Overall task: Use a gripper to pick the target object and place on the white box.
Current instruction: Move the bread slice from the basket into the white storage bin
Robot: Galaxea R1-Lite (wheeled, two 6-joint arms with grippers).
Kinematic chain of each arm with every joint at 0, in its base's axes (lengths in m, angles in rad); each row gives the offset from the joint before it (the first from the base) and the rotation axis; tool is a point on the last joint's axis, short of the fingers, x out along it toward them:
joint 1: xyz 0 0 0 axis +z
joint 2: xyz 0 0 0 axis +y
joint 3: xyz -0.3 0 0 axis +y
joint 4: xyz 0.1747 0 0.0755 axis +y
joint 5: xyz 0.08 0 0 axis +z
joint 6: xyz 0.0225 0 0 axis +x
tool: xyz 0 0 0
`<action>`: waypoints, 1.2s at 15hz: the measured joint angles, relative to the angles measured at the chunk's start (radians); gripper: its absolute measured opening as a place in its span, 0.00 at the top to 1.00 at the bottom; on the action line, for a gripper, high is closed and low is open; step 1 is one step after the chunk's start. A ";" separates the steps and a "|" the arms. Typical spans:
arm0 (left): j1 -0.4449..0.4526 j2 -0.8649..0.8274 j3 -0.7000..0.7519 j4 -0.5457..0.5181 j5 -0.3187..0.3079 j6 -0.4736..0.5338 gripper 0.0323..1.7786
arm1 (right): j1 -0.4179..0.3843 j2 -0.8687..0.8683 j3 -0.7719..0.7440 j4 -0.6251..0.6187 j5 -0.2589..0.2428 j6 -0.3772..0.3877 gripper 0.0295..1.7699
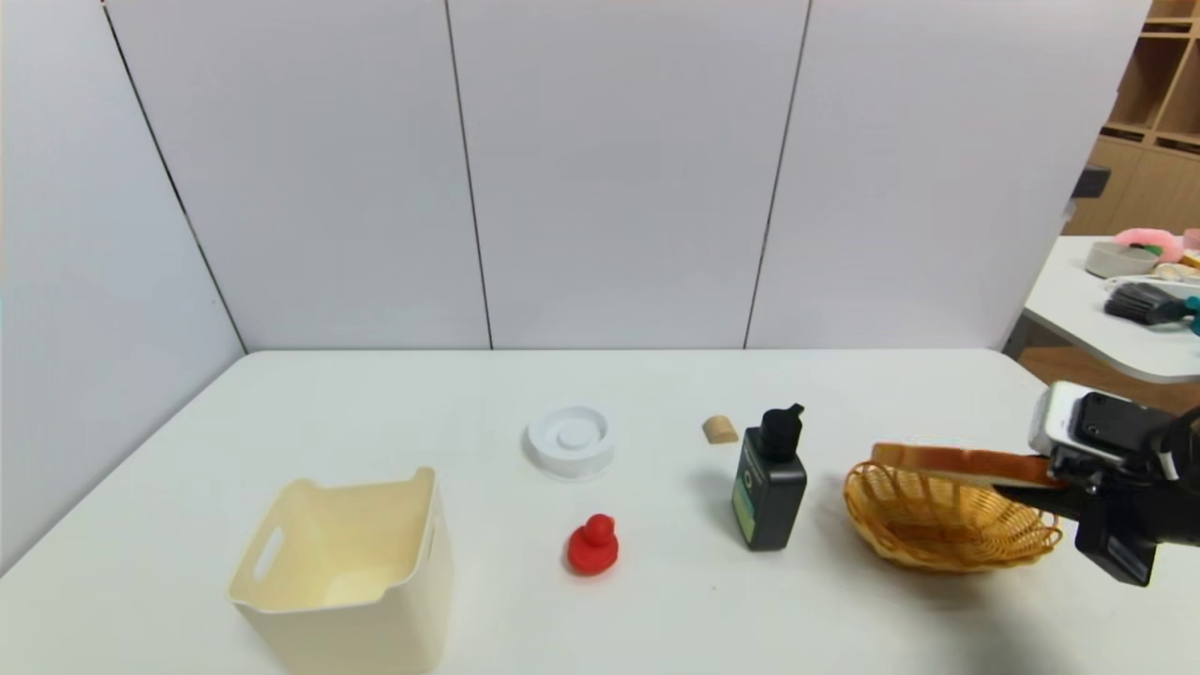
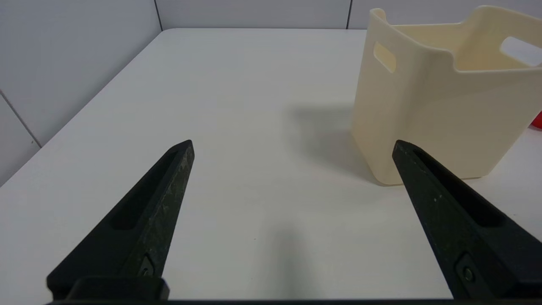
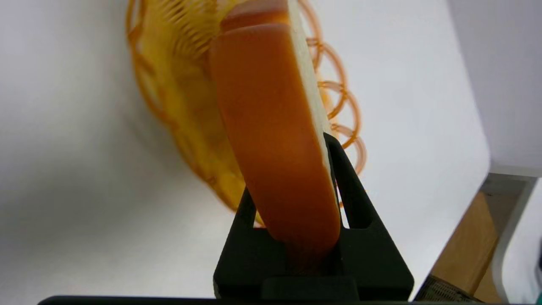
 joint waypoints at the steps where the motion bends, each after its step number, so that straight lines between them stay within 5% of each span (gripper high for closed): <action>1: 0.000 0.000 0.000 0.000 0.000 0.000 0.05 | -0.001 -0.009 -0.006 -0.024 0.001 0.033 0.85; 8: 0.000 0.000 0.000 0.000 0.000 0.000 0.05 | 0.074 -0.094 -0.186 -0.001 -0.001 0.254 0.85; 18: 0.000 0.000 0.000 0.000 0.000 0.000 0.05 | 0.246 0.009 -0.918 0.311 -0.013 0.493 0.85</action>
